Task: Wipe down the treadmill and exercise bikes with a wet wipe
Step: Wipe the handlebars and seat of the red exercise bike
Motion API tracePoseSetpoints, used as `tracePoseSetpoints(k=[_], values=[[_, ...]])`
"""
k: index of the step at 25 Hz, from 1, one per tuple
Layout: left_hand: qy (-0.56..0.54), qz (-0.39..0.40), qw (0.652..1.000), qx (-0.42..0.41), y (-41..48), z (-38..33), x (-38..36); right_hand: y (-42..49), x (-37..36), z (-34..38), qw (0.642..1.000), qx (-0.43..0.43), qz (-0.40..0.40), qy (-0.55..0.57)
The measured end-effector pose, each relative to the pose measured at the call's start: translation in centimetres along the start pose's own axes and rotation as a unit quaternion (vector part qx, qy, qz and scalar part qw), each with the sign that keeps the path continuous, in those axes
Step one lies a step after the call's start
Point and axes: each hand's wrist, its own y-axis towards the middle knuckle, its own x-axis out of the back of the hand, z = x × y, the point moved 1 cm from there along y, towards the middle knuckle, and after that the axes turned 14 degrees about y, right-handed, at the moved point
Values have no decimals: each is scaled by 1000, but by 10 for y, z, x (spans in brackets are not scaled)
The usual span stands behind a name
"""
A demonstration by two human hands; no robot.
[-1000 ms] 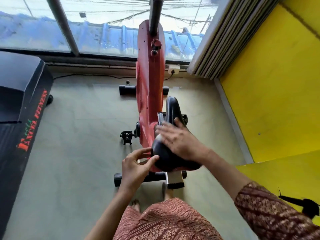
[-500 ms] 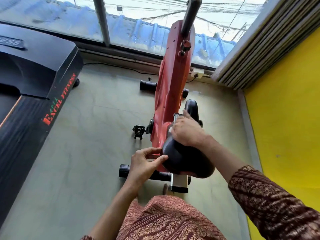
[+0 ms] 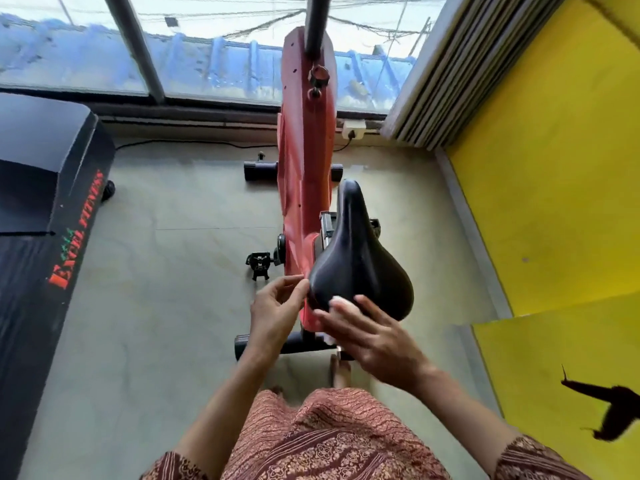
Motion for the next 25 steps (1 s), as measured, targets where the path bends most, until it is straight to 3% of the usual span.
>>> tracePoseSetpoints(k=[3, 4, 5, 6, 7, 8, 9, 11, 12, 14, 17, 19, 22, 25], values=[[82, -25, 996, -40, -8, -4, -11, -24, 1, -8, 989, -106, -97, 34], [80, -25, 996, -43, -11, -4, -12, -21, 1, -11, 966, -196, -149, 81], [74, -21, 996, -44, -12, -3, -13, -14, 4, -19, 919, -302, -208, 146], [68, -20, 997, -43, -14, -3, -13, -3, 10, -29, 868, -393, -241, 187], [67, -25, 997, -41, -15, -4, -14, 8, 16, -37, 841, -439, -240, 205], [68, -30, 997, -38, -15, -5, -14, 20, 19, -38, 851, -434, -223, 192], [68, -36, 996, -35, -14, -5, -15, 26, 14, -32, 887, -385, -191, 166], [61, -53, 996, -28, -15, -4, -19, 16, 8, -14, 961, -229, -104, 119], [58, -61, 996, -27, -16, -3, -20, 5, 13, -13, 974, -175, -76, 119], [49, -75, 996, -25, -19, -3, -24, -11, 24, -35, 966, -181, -81, 166], [35, -85, 996, -9, -19, -3, -27, 12, 34, -85, 920, -321, -49, 219], [31, -93, 995, 7, -20, -6, -29, 48, 34, -85, 905, -351, -40, 238], [1, -98, 995, 20, -23, -7, -31, 64, 25, -40, 964, -200, -13, 177], [-17, -102, 994, 31, -27, -7, -34, 20, 27, -30, 982, -86, -26, 166]])
